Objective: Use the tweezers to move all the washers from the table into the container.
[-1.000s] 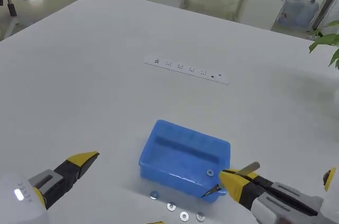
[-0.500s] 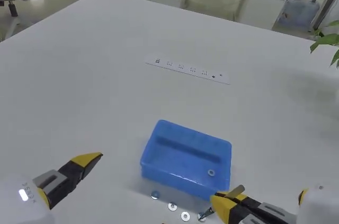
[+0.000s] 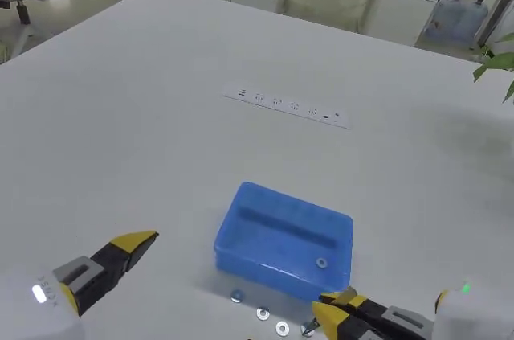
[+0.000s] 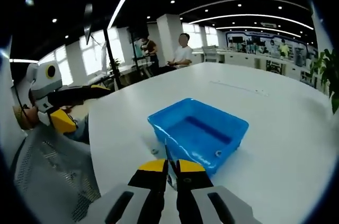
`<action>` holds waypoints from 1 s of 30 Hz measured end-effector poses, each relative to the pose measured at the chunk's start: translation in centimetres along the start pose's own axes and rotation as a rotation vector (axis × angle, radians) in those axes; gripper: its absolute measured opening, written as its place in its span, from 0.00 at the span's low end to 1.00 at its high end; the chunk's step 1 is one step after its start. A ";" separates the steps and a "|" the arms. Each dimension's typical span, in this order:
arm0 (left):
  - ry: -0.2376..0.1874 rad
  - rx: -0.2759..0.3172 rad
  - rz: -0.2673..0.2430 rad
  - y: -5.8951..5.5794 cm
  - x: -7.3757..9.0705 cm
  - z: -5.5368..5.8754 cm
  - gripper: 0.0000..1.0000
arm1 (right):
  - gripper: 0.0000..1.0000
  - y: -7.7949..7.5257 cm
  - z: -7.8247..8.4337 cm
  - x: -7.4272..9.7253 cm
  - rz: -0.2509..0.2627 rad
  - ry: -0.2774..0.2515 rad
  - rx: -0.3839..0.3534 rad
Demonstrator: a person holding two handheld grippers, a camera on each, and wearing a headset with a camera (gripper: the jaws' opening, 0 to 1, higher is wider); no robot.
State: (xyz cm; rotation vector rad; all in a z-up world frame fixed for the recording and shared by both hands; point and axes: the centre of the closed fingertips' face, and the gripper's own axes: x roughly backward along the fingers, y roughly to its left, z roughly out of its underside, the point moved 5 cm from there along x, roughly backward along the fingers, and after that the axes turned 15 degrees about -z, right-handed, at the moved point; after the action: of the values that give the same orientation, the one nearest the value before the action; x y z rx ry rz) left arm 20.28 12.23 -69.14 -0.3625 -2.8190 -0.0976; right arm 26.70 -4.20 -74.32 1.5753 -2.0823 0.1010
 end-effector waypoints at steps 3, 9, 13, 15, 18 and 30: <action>0.000 -0.002 0.003 0.0 0.0 0.0 0.81 | 0.03 0.2 -0.1 -0.3 -0.001 0.057 0.089; 0.002 -0.004 0.002 0.0 0.0 0.0 0.81 | 0.02 0.2 0.0 -0.5 0.023 0.149 0.169; -0.021 0.019 0.011 -0.1 0.1 -0.3 0.82 | 0.02 0.4 0.2 -0.6 -0.009 0.148 0.151; -0.016 0.018 0.010 0.0 0.1 -0.3 0.82 | 0.02 0.4 0.2 -0.5 -0.007 0.156 0.152; -0.021 0.014 0.010 -0.1 0.1 -0.3 0.81 | 0.02 0.0 0.2 -0.4 0.001 0.143 0.105; -0.036 0.020 0.001 0.1 0.2 -0.5 0.81 | 0.02 -0.6 -1.7 1.5 0.001 0.049 -0.006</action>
State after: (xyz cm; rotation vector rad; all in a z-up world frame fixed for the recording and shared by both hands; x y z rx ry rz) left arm 20.28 12.30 -68.57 -0.3640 -2.8534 -0.0631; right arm 27.61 -5.12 -72.33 1.5531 -2.0442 0.1326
